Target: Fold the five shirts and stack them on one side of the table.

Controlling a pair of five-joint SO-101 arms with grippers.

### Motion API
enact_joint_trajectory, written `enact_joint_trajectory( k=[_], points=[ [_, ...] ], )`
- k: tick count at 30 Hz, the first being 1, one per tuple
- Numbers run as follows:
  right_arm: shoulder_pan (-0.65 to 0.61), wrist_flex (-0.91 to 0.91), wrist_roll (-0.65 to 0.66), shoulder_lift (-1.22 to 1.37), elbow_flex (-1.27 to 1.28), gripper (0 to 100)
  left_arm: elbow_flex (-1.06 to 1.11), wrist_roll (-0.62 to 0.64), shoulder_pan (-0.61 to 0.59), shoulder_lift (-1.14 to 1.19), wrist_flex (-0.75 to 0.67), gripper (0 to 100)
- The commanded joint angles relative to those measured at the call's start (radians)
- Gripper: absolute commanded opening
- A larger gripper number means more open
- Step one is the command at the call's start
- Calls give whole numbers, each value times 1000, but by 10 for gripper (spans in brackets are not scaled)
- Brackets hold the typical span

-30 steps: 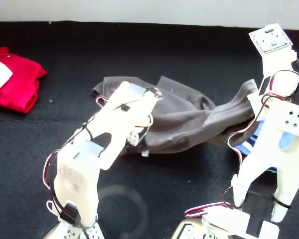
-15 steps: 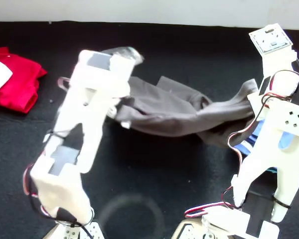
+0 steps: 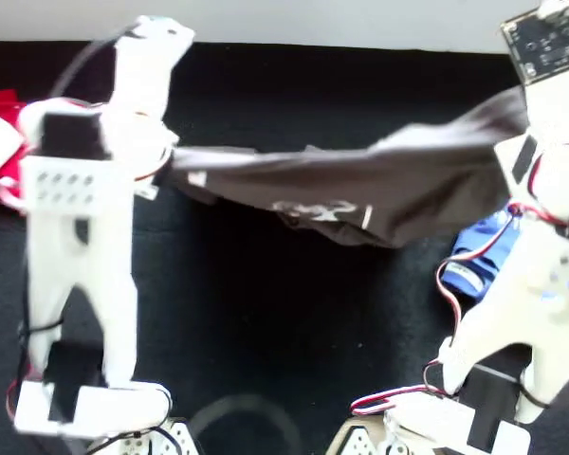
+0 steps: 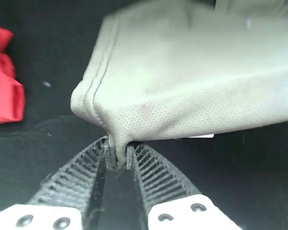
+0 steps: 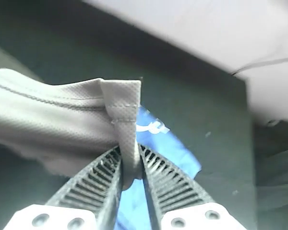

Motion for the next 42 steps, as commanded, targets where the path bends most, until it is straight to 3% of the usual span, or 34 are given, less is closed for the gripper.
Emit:
enact_joint_trajectory(
  k=[1, 10, 15, 21, 26, 31, 37, 42],
  points=[
    [7, -81, 6, -35, -154, 6, -148, -12, -65, -111, 3, 7],
    [7, -203, 6, -36, -395, 6, -493, -14, -203, -154, -155, 7],
    [7, -278, 6, -36, -507, 6, -615, -14, -222, -156, -221, 7],
    [7, -282, 8, -38, -593, 6, -714, -68, -222, -157, -52, 7],
    [12, -133, 15, -38, -757, 6, -831, -95, -266, -185, 26, 7],
    [12, -48, 74, -38, -888, 6, -714, -100, -294, -315, 26, 7],
    [8, -47, 101, -22, -891, 6, -401, -176, -291, -481, 25, 7],
    [-33, -53, 100, 18, -656, 6, -136, -244, -277, -492, 17, 7]
  ],
)
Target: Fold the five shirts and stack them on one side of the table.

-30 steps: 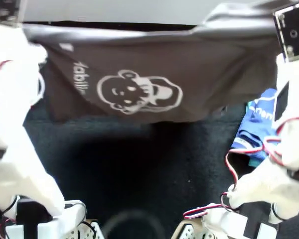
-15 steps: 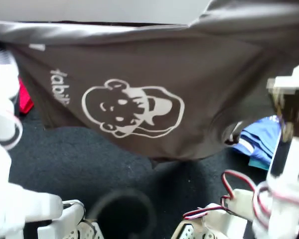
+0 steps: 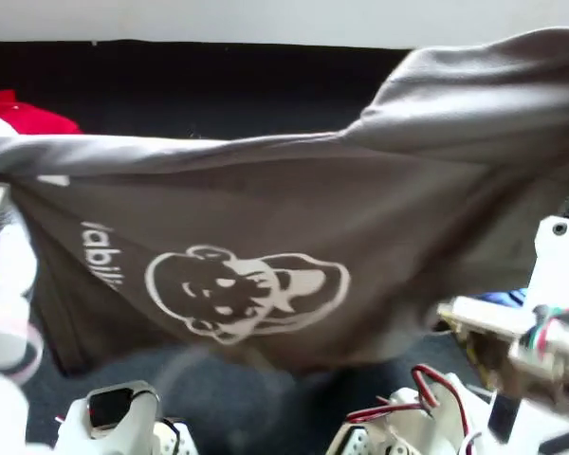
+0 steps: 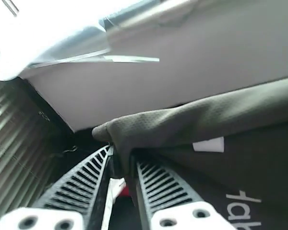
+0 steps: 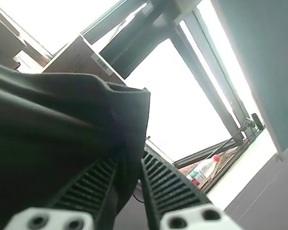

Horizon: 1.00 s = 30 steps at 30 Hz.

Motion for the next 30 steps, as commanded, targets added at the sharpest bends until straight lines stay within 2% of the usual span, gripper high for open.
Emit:
enact_joint_trajectory(
  k=[1, 6, 12, 15, 17, 21, 30],
  points=[
    [-58, 4, 17, 59, 173, 6, 199, -54, 16, -2, -23, 7],
    [-162, -4, 12, 139, 446, 6, 567, -107, 87, -2, -193, 7],
    [-220, -65, 8, 317, 685, 6, 1053, -129, 128, 5, -631, 7],
    [-220, -209, -43, 412, 697, 6, 1142, -129, 145, 84, -792, 7],
    [-220, -298, -57, 467, 696, 6, 1132, -129, 147, 179, -848, 7],
    [-240, -450, -60, 547, 696, 6, 967, -129, 147, 412, -910, 7],
    [-282, -938, -58, 739, 696, 6, 245, -129, 147, 1003, -908, 7]
  ],
)
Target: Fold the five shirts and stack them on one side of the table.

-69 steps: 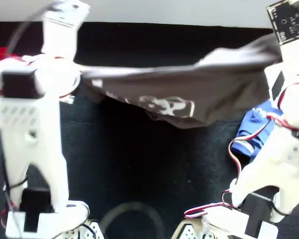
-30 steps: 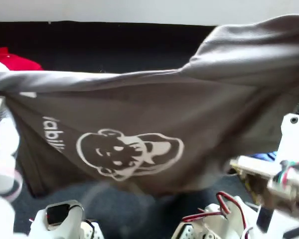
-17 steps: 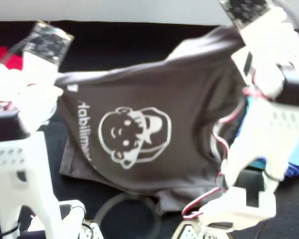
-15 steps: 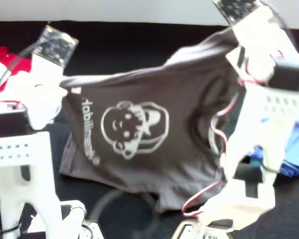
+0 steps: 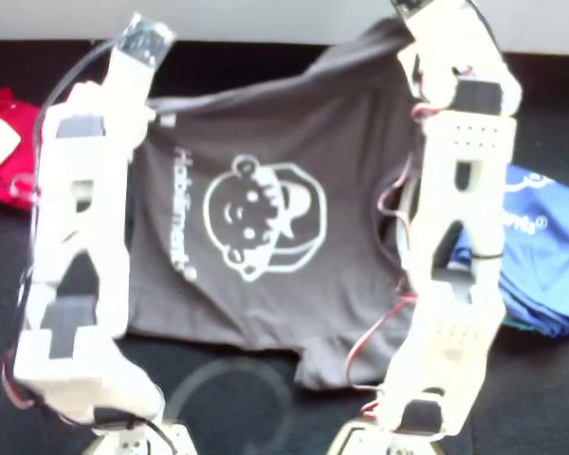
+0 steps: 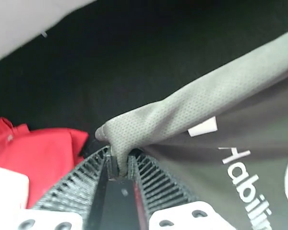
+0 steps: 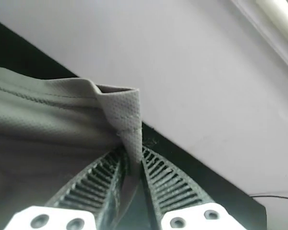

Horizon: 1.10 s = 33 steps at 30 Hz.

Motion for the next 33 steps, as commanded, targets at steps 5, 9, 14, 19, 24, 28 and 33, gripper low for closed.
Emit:
enact_joint_trajectory(
  k=[5, 9, 14, 19, 24, 28, 33],
  points=[
    [-27, -297, -6, 54, -4, 6, -671, -66, 10, 400, 80, 7],
    [-35, -387, -6, 79, -4, 6, -914, -100, 15, 539, 210, 7],
    [-44, -410, -2, 82, -4, 6, -1145, -100, 16, 650, 362, 7],
    [-41, -320, -5, 74, -7, 6, -1302, -100, 16, 688, 606, 7],
    [-28, 73, -6, 8, -53, 6, -1379, -100, 16, 690, 887, 7],
    [-10, 306, -6, -35, -54, 6, -1333, -94, 1, 684, 904, 7],
    [2, 501, -6, -53, -54, 6, -1224, -92, -8, 645, 907, 7]
  ],
)
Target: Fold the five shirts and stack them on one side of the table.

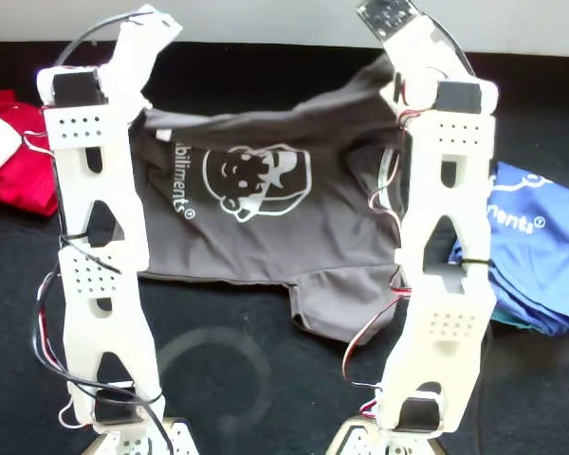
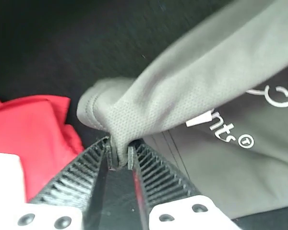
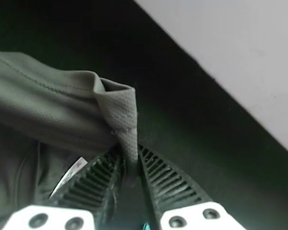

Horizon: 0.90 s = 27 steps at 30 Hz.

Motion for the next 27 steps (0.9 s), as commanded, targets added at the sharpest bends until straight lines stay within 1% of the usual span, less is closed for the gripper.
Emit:
enact_joint_trajectory(
  k=[1, 4, 7, 11, 14, 18, 23, 27],
  points=[
    [22, 143, -6, -73, -54, 6, 85, -3, -7, -79, 11, 7],
    [25, 237, -6, -70, -45, 6, 274, -8, -1, -196, 11, 7],
    [25, 312, -6, -68, -44, 6, 529, -12, 12, -334, 9, 7],
    [39, 389, -6, -67, -44, 6, 860, -66, 24, -487, 6, 7],
    [54, 463, -3, -67, -42, 6, 1010, -71, 35, -550, 6, 7],
    [85, 483, -2, -76, 28, 6, 1104, -69, 35, -576, 6, 7],
    [93, 484, -3, -81, 145, 6, 1113, -68, 25, -575, 6, 7],
    [70, 483, 0, -143, 254, 6, 1113, -68, 25, -575, 5, 7]
  ],
)
